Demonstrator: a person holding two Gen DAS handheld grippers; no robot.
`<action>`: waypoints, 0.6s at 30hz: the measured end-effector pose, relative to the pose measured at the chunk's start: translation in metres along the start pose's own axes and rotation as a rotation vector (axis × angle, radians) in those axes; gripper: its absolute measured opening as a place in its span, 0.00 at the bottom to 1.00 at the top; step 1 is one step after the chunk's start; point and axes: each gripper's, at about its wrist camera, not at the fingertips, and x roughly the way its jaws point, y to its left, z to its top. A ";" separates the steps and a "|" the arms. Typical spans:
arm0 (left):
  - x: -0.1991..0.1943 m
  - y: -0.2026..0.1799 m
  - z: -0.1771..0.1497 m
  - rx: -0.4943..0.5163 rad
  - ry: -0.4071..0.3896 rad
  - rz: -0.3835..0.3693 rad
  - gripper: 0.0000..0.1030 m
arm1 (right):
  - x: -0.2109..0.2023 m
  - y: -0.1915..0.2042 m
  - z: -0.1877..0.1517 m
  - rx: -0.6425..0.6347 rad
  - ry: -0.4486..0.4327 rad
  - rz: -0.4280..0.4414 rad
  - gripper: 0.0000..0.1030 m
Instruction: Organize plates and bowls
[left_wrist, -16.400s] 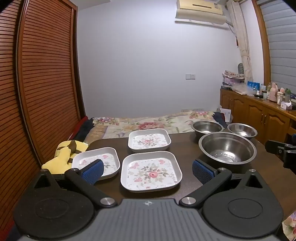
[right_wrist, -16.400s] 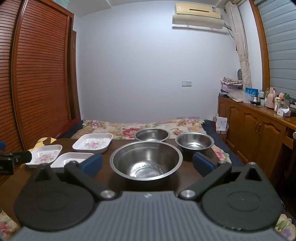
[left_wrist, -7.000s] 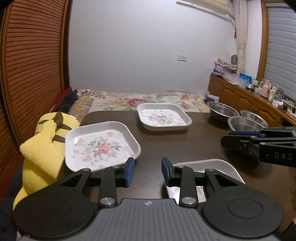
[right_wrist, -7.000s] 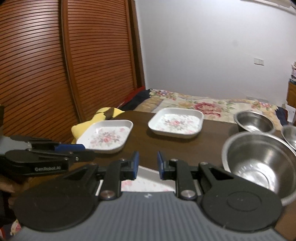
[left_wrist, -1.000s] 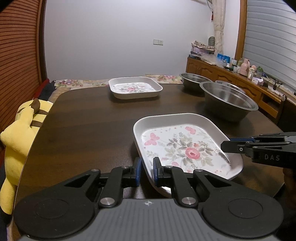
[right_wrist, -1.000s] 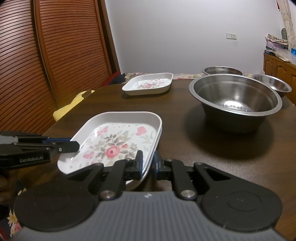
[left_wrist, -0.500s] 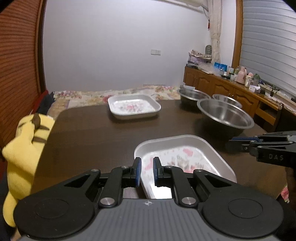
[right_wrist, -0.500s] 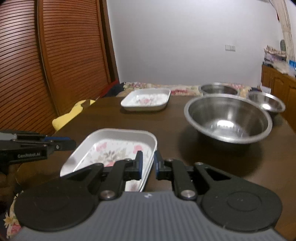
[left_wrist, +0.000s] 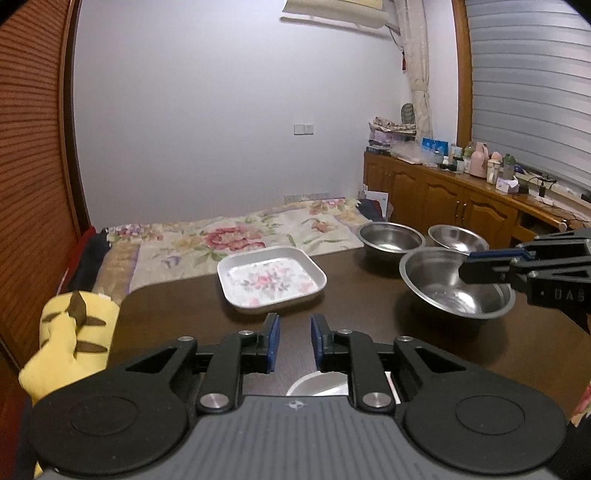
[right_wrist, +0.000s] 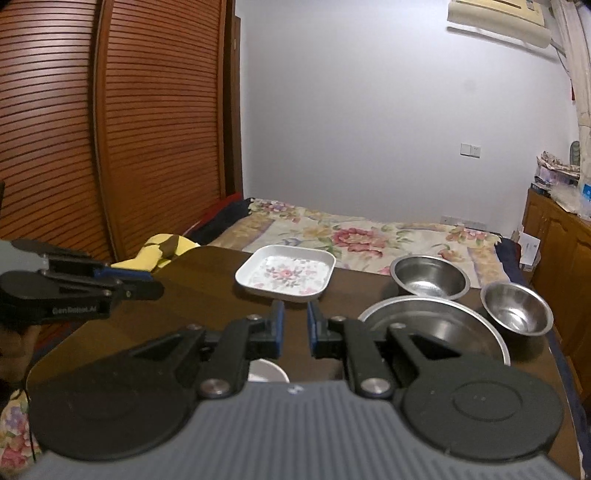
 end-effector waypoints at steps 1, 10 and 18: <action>0.001 0.001 0.002 0.004 -0.003 0.001 0.26 | 0.003 -0.001 0.000 -0.001 0.006 0.000 0.14; 0.032 0.016 0.020 0.010 0.012 0.019 0.37 | 0.029 -0.010 0.018 -0.012 0.036 0.013 0.14; 0.071 0.032 0.036 -0.010 0.054 0.038 0.37 | 0.057 -0.024 0.041 -0.006 0.060 0.044 0.14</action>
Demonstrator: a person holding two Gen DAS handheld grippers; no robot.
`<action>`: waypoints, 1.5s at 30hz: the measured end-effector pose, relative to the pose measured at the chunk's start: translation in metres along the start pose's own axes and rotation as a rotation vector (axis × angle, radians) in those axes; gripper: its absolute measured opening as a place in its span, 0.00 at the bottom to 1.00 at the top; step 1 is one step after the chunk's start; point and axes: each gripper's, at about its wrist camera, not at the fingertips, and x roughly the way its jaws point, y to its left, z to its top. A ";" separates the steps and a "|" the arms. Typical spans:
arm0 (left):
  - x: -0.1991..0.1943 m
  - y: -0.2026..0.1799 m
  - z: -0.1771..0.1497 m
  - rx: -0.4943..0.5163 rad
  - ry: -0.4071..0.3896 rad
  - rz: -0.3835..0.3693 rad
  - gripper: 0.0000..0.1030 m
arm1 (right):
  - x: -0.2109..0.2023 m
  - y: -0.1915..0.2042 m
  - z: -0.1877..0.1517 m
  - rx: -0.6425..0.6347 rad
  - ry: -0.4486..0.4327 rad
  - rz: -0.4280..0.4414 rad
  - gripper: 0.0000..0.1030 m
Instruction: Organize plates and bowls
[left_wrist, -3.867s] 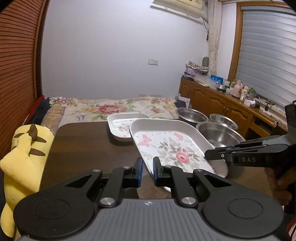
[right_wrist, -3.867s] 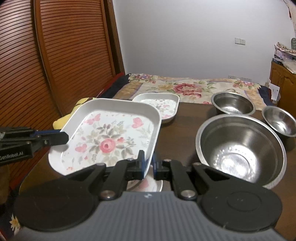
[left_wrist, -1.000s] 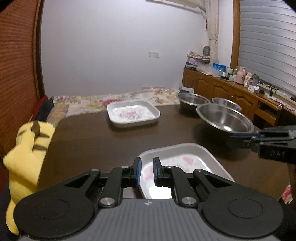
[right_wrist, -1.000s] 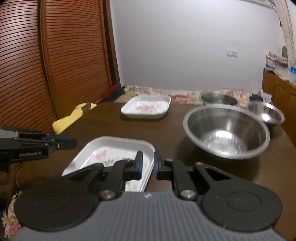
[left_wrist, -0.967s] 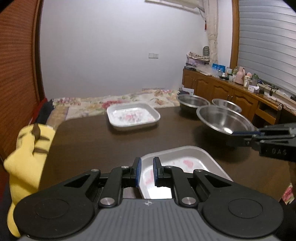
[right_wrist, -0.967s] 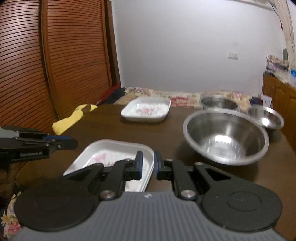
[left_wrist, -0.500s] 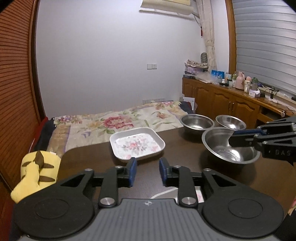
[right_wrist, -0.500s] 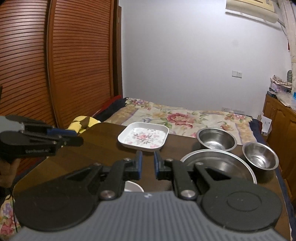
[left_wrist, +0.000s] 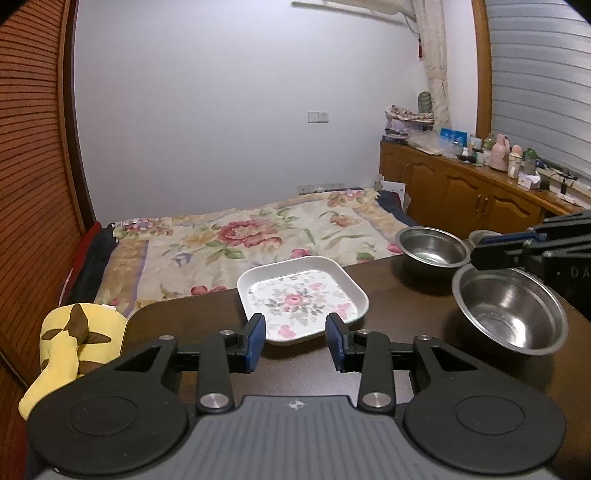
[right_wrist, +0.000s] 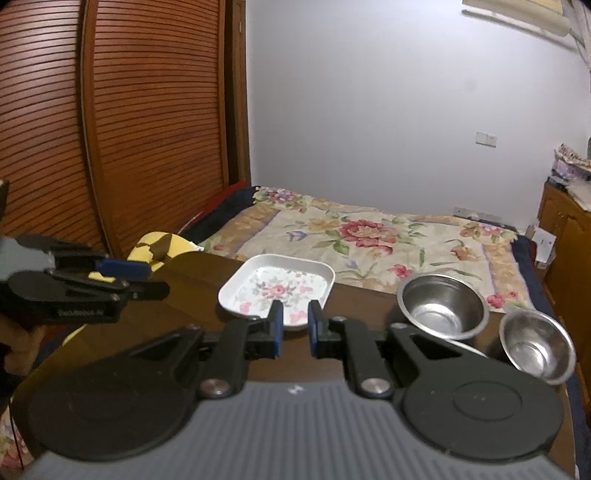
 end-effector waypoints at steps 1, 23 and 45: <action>0.003 0.002 0.001 -0.003 0.003 0.003 0.37 | 0.004 -0.002 0.003 -0.002 0.003 0.002 0.14; 0.103 0.035 0.006 -0.073 0.122 -0.007 0.37 | 0.110 -0.037 0.021 0.035 0.221 0.043 0.30; 0.137 0.063 -0.005 -0.149 0.188 -0.015 0.37 | 0.171 -0.042 0.019 0.041 0.392 0.077 0.30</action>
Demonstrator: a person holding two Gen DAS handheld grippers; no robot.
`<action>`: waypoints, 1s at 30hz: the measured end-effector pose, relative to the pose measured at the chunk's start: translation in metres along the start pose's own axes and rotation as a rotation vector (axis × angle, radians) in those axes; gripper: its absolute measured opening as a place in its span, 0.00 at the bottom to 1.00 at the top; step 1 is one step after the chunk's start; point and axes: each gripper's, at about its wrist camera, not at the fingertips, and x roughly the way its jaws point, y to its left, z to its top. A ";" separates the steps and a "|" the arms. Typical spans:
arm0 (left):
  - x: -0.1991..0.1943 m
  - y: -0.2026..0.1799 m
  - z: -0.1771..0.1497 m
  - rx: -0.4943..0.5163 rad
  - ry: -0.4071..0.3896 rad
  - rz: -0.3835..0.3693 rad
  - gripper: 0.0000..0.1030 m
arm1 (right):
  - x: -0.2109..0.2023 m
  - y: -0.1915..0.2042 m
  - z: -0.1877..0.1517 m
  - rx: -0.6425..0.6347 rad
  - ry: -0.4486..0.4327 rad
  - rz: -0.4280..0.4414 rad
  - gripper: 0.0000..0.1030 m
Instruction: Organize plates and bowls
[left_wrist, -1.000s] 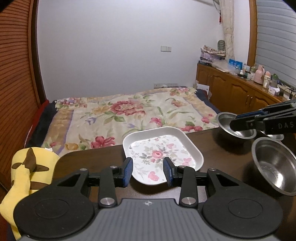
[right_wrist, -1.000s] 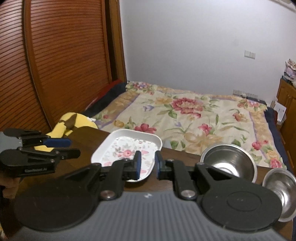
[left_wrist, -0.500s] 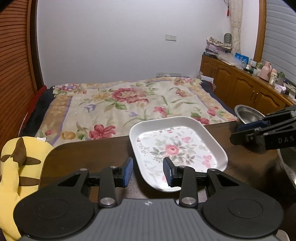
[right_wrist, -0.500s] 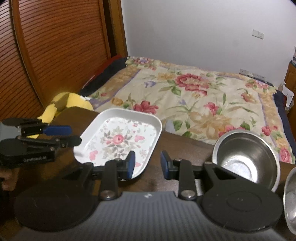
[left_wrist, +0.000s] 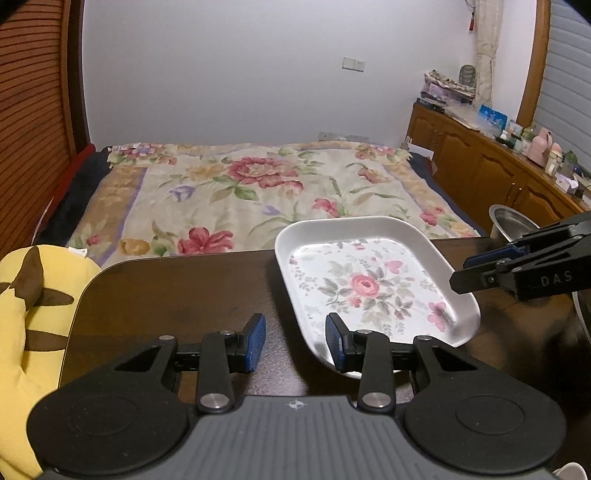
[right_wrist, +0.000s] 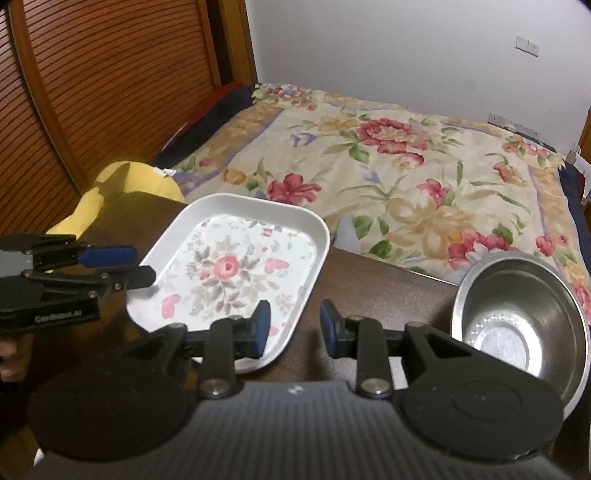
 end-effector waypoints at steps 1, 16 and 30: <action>0.000 0.000 0.000 -0.003 0.001 -0.001 0.36 | 0.002 -0.001 0.001 0.004 0.009 0.006 0.30; 0.011 0.002 0.002 -0.026 0.010 -0.034 0.14 | 0.019 -0.012 0.003 0.039 0.076 0.041 0.16; -0.031 0.000 0.003 -0.025 -0.037 -0.040 0.12 | -0.008 0.001 0.001 0.047 0.039 0.089 0.10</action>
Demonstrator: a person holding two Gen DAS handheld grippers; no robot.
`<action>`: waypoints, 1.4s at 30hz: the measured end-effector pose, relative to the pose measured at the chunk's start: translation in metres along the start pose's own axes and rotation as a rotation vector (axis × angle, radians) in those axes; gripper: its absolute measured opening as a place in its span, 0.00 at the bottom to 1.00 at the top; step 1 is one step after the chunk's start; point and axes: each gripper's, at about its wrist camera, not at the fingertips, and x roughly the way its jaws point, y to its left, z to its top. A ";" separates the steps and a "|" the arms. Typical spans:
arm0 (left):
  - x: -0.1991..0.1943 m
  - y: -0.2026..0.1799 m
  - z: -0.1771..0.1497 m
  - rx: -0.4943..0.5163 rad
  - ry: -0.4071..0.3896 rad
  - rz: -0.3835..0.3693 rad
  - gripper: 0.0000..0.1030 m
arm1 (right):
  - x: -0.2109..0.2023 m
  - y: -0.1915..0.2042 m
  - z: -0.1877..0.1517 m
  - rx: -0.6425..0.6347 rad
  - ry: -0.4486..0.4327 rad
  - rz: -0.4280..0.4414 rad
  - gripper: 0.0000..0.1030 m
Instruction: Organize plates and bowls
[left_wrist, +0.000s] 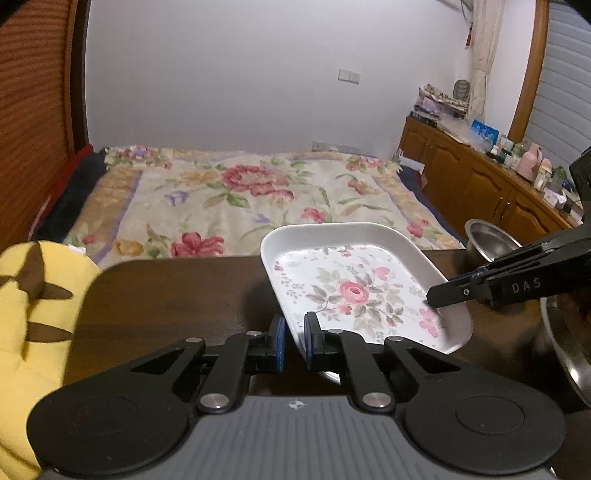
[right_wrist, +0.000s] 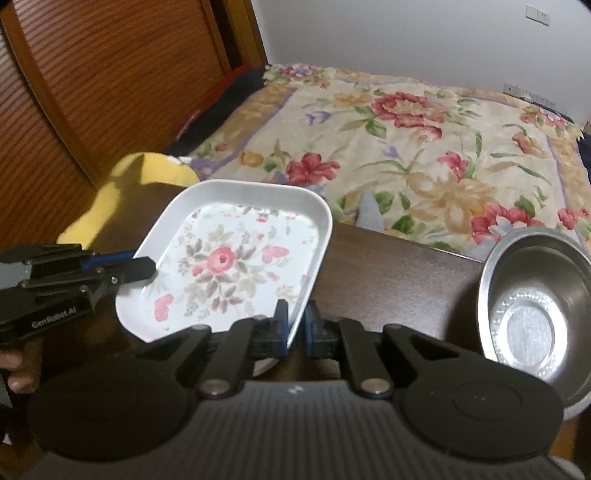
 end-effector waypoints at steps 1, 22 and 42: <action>-0.005 -0.001 0.000 0.005 -0.006 0.001 0.12 | -0.006 0.002 0.000 0.003 -0.015 0.005 0.10; -0.096 -0.024 -0.016 0.038 -0.128 -0.020 0.12 | -0.075 0.033 -0.035 -0.028 -0.144 -0.006 0.10; -0.148 -0.044 -0.042 0.050 -0.183 -0.037 0.13 | -0.115 0.049 -0.073 -0.044 -0.201 -0.008 0.10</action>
